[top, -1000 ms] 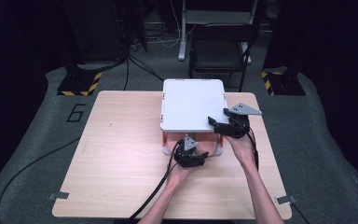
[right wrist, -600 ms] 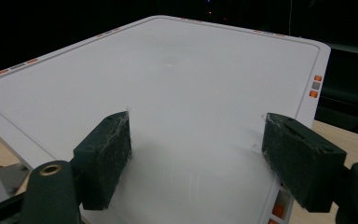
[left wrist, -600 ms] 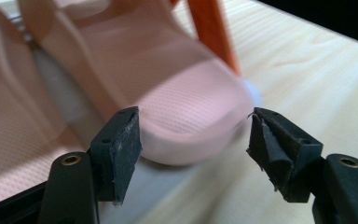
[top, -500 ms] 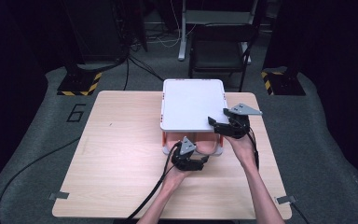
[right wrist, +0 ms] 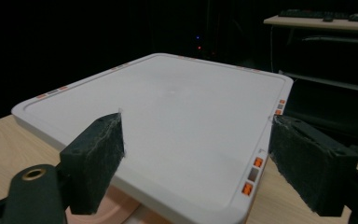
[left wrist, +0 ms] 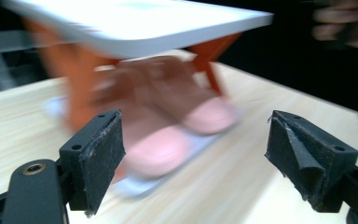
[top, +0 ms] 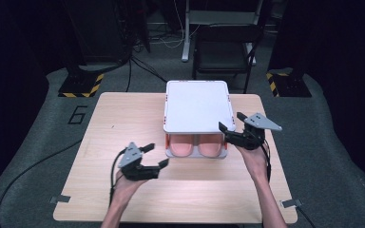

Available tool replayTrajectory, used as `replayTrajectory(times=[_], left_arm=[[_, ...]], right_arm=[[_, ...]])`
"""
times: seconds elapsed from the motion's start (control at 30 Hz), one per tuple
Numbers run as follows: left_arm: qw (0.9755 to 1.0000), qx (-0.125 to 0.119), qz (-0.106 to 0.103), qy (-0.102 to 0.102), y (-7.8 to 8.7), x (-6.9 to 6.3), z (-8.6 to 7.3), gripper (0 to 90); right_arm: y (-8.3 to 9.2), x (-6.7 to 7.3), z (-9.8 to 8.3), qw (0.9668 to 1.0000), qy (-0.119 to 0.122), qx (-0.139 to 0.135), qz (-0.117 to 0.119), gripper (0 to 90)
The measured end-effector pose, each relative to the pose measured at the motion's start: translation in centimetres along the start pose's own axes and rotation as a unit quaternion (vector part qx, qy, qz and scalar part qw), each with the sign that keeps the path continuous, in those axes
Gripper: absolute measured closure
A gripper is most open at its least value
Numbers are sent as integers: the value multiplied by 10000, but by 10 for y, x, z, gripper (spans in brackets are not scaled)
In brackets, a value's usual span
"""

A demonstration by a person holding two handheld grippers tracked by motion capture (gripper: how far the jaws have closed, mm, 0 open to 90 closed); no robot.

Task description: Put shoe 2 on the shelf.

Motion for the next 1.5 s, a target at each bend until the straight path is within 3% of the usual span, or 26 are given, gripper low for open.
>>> replayTrajectory(times=[0.07, 0.13, 0.17, 0.2, 0.23, 0.3, 0.33, 0.37, 0.4, 0.43, 0.47, 0.5, 0.6, 0.77, 0.93, 1.13, 1.3, 1.5], left_arm=[[9992, 18, 405, 4, 33, 25, -10, 186], [9988, 39, 485, 25, 41, 30, -14, 184], [9972, 4, 745, 116, 61, 45, -22, 182], [9972, 4, 745, 116, 61, 45, -22, 181], [9953, -86, 932, 248, 78, 58, -29, 181], [9934, -87, 1085, 366, 94, 71, -37, 176], [9934, -87, 1085, 366, 94, 71, -37, 174], [9916, -192, 1185, 485, 104, 78, -42, 168], [9916, -192, 1185, 485, 104, 78, -42, 167], [9904, -202, 1262, 532, 111, 83, -48, 167], [9904, -202, 1262, 532, 111, 83, -48, 167], [9894, -175, 1328, 570, 115, 86, -54, 167], [9895, -111, 1336, 547, 115, 87, -57, 167], [9895, -2, 1364, 472, 112, 83, -65, 167], [9895, 151, 1357, 483, 109, 82, -72, 167], [9893, 48, 1350, 549, 111, 81, -70, 168], [9878, -59, 1401, 679, 114, 83, -73, 168], [9870, -27, 1431, 729, 116, 85, -75, 168]], right_arm=[[20, -4, -4, 9998, -107, -146, -88, 170], [31, -7, -14, 9997, -103, -176, -168, 166], [38, -10, -22, 9995, -100, -179, -242, 165], [41, -12, -28, 9994, -120, -162, -270, 165], [46, -15, -37, 9992, -159, -139, -331, 163], [52, -17, -51, 9992, -247, -117, -307, 162], [52, -17, -51, 9992, -247, -117, -307, 162], [58, -16, -65, 9992, -300, -86, -258, 161], [58, -16, -65, 9992, -300, -86, -258, 161], [61, -16, -77, 9993, -291, -77, -236, 155], [61, -16, -77, 9993, -291, -77, -236, 155], [63, -15, -89, 9994, -257, -57, -229, 156], [65, -15, -101, 9991, -327, -95, -241, 159], [67, -15, -115, 9993, -229, -73, -302, 159], [66, -15, -122, 9993, -236, -41, -298, 157], [68, -15, -124, 9992, -256, -11, -314, 160], [67, -18, -126, 9991, -212, -27, -373, 170], [67, -19, -128, 9990, -247, 13, -381, 171]])
Point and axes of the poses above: each handheld gripper's, and its own axes: y roughly backward along the jaws, z roughly out of its top, x roughly to its left, the point moved 10 cm from there along -y, roughly forward along the jaws, and after that the axes turned 15 degrees about -z, right-handed, at the moved point
